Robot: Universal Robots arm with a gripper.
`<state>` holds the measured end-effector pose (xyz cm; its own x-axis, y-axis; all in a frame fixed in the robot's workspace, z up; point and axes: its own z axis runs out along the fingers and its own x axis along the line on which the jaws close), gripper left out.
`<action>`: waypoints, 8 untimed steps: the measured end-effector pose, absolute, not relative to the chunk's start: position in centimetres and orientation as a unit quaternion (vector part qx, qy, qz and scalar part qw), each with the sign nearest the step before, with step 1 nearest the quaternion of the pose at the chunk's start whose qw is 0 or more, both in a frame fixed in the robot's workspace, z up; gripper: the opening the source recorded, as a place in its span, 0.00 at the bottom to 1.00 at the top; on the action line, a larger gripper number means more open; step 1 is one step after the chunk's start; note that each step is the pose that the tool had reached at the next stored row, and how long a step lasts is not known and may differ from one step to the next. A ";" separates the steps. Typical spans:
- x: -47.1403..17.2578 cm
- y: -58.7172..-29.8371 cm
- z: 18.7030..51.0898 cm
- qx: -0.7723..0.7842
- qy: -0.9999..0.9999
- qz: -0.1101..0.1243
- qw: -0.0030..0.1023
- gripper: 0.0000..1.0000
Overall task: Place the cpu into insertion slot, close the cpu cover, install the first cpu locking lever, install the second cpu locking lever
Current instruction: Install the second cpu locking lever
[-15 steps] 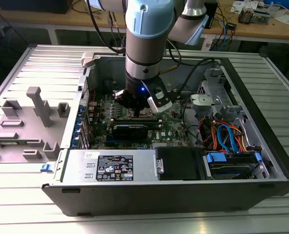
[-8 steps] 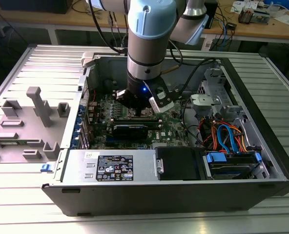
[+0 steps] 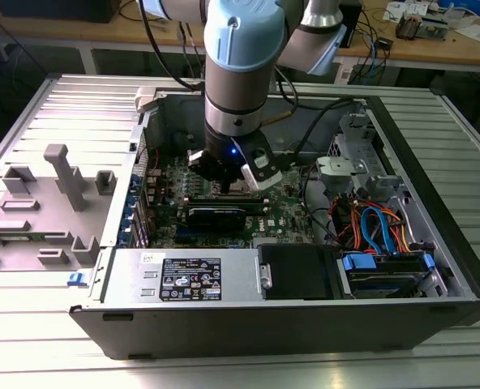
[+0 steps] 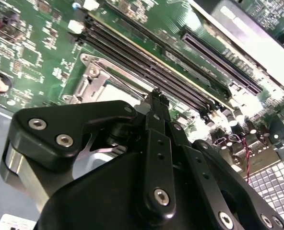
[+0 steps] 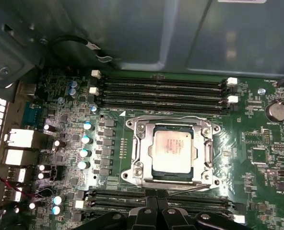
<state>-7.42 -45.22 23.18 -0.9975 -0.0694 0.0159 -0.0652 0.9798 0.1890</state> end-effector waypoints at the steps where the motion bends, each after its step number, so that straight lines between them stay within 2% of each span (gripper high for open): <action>1: -7.5 -45.2 23.1 0.034 -0.995 -0.095 0.011 0.11; 8: -8.5 -45.8 22.7 0.038 -0.994 -0.101 0.011 0.11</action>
<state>-8.48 -45.78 22.66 -0.9968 -0.0780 0.0149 -0.0734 0.9769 0.2007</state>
